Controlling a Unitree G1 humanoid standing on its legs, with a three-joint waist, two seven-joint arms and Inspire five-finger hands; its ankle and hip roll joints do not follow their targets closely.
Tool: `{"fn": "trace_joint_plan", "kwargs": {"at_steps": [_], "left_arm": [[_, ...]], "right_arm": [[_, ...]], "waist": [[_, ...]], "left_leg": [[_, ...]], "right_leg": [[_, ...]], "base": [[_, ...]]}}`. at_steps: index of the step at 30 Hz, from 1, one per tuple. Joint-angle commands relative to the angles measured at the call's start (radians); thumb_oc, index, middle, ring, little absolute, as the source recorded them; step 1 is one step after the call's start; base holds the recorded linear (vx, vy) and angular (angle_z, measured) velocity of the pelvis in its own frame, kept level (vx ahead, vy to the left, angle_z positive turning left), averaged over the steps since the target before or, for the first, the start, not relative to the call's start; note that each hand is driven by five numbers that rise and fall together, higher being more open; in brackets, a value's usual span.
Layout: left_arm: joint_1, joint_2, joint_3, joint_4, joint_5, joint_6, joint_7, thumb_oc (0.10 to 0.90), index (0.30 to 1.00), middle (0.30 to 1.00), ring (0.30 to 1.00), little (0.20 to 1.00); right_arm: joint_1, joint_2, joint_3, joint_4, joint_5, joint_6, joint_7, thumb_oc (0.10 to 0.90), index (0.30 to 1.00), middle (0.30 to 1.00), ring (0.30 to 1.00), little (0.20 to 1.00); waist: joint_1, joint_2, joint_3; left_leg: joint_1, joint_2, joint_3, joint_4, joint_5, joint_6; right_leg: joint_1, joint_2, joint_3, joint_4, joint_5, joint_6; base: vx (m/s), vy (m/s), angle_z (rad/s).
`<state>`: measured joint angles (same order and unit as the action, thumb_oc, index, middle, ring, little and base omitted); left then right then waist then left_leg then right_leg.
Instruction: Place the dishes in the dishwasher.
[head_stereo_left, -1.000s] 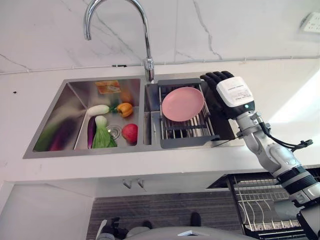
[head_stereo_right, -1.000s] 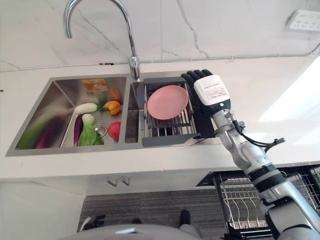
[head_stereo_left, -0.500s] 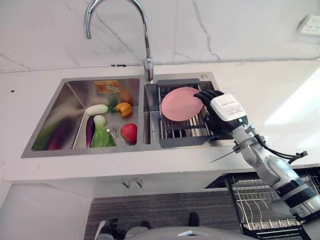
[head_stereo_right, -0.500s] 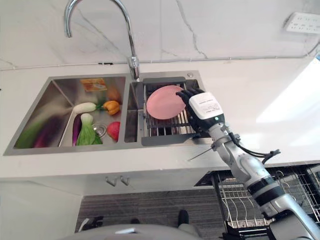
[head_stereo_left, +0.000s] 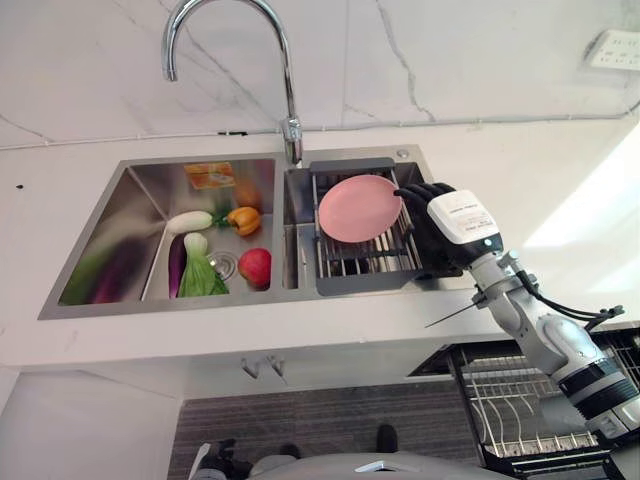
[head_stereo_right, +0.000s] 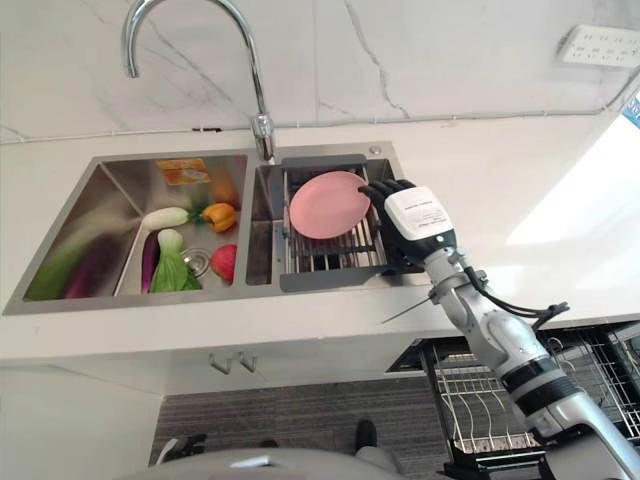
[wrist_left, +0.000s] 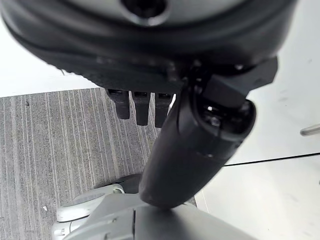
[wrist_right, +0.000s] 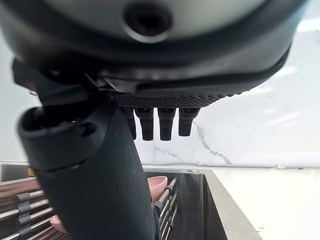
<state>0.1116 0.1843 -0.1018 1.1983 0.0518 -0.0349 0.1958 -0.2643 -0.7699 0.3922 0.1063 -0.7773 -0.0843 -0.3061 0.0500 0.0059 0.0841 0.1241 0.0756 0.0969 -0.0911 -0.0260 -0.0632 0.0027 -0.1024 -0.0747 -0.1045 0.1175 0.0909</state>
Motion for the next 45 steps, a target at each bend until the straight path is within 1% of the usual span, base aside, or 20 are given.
{"fn": "trace_joint_plan", "kwargs": {"at_steps": [1, 11, 16, 22, 26, 27, 28, 29, 30, 31, 37, 40, 45], "left_arm": [[-0.033, 0.012, -0.052, 0.041, 0.011, -0.019, -0.003, 0.8, 0.9, 0.9, 0.9, 0.9], [-0.022, 0.019, -0.054, 0.058, -0.001, -0.019, 0.005, 0.8, 0.9, 0.9, 0.9, 0.9], [-0.017, 0.024, -0.064, 0.059, -0.022, -0.022, 0.004, 0.8, 0.9, 0.9, 0.9, 0.9], [-0.014, 0.028, -0.076, 0.047, -0.042, -0.028, 0.004, 0.8, 0.9, 0.9, 0.9, 0.9], [-0.016, 0.029, -0.082, 0.048, -0.046, -0.03, 0.004, 0.8, 0.9, 0.9, 0.9, 0.9], [-0.015, 0.031, -0.085, 0.049, -0.048, -0.03, 0.006, 0.8, 0.9, 0.9, 0.9, 0.9], [-0.015, 0.031, -0.085, 0.049, -0.048, -0.03, 0.006, 0.8, 0.9, 0.9, 0.9, 0.9], [-0.015, 0.031, -0.085, 0.049, -0.048, -0.03, 0.006, 0.8, 0.9, 0.9, 0.9, 0.9], [-0.016, 0.032, -0.087, 0.047, -0.048, -0.031, 0.006, 0.8, 0.9, 0.9, 0.9, 0.9], [-0.016, 0.032, -0.091, 0.045, -0.049, -0.033, 0.003, 0.8, 0.9, 0.9, 0.9, 0.9], [-0.018, 0.031, -0.096, 0.039, -0.052, -0.033, 0.006, 0.8, 0.9, 0.9, 0.9, 0.9], [-0.02, 0.025, -0.085, 0.037, -0.062, -0.032, 0.01, 0.8, 0.9, 0.9, 0.9, 0.9], [-0.027, 0.022, -0.088, 0.037, -0.055, -0.032, 0.015, 0.8, 0.9, 0.9, 0.9, 0.9]], "right_arm": [[-0.166, 0.01, -0.011, 0.002, 0.042, 0.007, -0.055, 0.8, 0.9, 0.9, 0.9, 0.9], [-0.262, 0.018, 0.064, 0.117, 0.039, 0.03, -0.057, 0.8, 0.9, 0.9, 0.9, 0.9], [-0.332, 0.031, 0.131, 0.231, 0.055, 0.04, -0.044, 0.8, 0.9, 0.9, 0.9, 0.9], [-0.39, 0.04, 0.177, 0.324, 0.061, 0.056, -0.045, 0.8, 0.9, 0.9, 0.9, 0.9], [-0.417, 0.044, 0.194, 0.351, 0.06, 0.058, -0.051, 0.8, 0.9, 0.9, 0.9, 0.9], [-0.433, 0.048, 0.203, 0.371, 0.057, 0.062, -0.055, 0.671, 0.707, 0.707, 0.707, 0.707], [-0.434, 0.049, 0.204, 0.372, 0.058, 0.062, -0.056, 0.598, 0.596, 0.596, 0.596, 0.596], [-0.434, 0.049, 0.204, 0.372, 0.058, 0.062, -0.056, 0.598, 0.596, 0.596, 0.596, 0.596], [-0.44, 0.05, 0.208, 0.379, 0.056, 0.063, -0.056, 0.543, 0.514, 0.514, 0.514, 0.514], [-0.451, 0.049, 0.22, 0.389, 0.05, 0.064, -0.06, 0.4, 0.3, 0.3, 0.3, 0.3], [-0.457, 0.055, 0.223, 0.407, 0.016, 0.077, -0.097, 0.4, 0.3, 0.3, 0.3, 0.3], [-0.436, 0.054, 0.201, 0.352, -0.03, 0.081, -0.143, 0.4, 0.3, 0.3, 0.3, 0.3], [-0.414, 0.062, 0.174, 0.298, -0.033, 0.072, -0.169, 0.4, 0.3, 0.3, 0.3, 0.3]], "waist": [[0.014, -0.053, -0.029], [0.036, -0.063, -0.021], [0.055, -0.072, -0.012], [0.071, -0.075, -0.001], [0.076, -0.075, 0.004], [0.081, -0.075, 0.006], [0.081, -0.075, 0.006], [0.081, -0.075, 0.006], [0.083, -0.075, 0.008], [0.086, -0.074, 0.009], [0.094, -0.072, 0.015], [0.099, -0.07, 0.016], [0.1, -0.07, 0.014]], "left_leg": [[-0.014, -0.012, -0.02, 0.017, -0.066, -0.009], [-0.032, -0.014, -0.032, 0.014, -0.059, -0.011], [-0.047, -0.014, -0.043, 0.014, -0.052, -0.014], [-0.062, -0.015, -0.055, 0.015, -0.045, -0.016], [-0.07, -0.016, -0.062, 0.015, -0.041, -0.018], [-0.074, -0.017, -0.065, 0.015, -0.04, -0.018], [-0.075, -0.017, -0.065, 0.016, -0.04, -0.018], [-0.075, -0.017, -0.065, 0.016, -0.04, -0.018], [-0.076, -0.017, -0.067, 0.015, -0.039, -0.018], [-0.081, -0.018, -0.07, 0.015, -0.037, -0.019], [-0.089, -0.018, -0.076, 0.015, -0.034, -0.019], [-0.094, -0.017, -0.084, 0.015, -0.033, -0.019], [-0.093, -0.017, -0.086, 0.014, -0.035, -0.019]], "right_leg": [[0.101, -0.067, -0.059, 0.023, -0.154, 0.069], [0.088, -0.068, -0.07, 0.024, -0.15, 0.07], [0.08, -0.07, -0.079, 0.024, -0.147, 0.07], [0.073, -0.07, -0.088, 0.023, -0.145, 0.07], [0.068, -0.071, -0.094, 0.022, -0.144, 0.07], [0.067, -0.071, -0.097, 0.022, -0.143, 0.07], [0.067, -0.071, -0.097, 0.022, -0.143, 0.07], [0.067, -0.071, -0.097, 0.022, -0.143, 0.07], [0.067, -0.071, -0.099, 0.022, -0.143, 0.07], [0.063, -0.07, -0.1, 0.022, -0.143, 0.07], [0.06, -0.07, -0.107, 0.021, -0.143, 0.069], [0.062, -0.07, -0.113, 0.018, -0.146, 0.07], [0.064, -0.07, -0.116, 0.018, -0.148, 0.069]], "base": [[0.0, 0.0, 0.0], [0.0, 0.001, 0.01], [0.0, -0.003, 0.1], [0.0, 0.0, 0.03], [0.0, -0.001, 0.06], [0.0, 0.0, 0.08], [0.0, 0.0, 0.05], [0.0, -0.003, 0.09], [0.0, -0.007, 0.08], [0.0, -0.007, 0.08], [0.0, 0.0, 0.0], [0.0, 0.0, 0.0], [0.02, -0.003, 0.06]]}}
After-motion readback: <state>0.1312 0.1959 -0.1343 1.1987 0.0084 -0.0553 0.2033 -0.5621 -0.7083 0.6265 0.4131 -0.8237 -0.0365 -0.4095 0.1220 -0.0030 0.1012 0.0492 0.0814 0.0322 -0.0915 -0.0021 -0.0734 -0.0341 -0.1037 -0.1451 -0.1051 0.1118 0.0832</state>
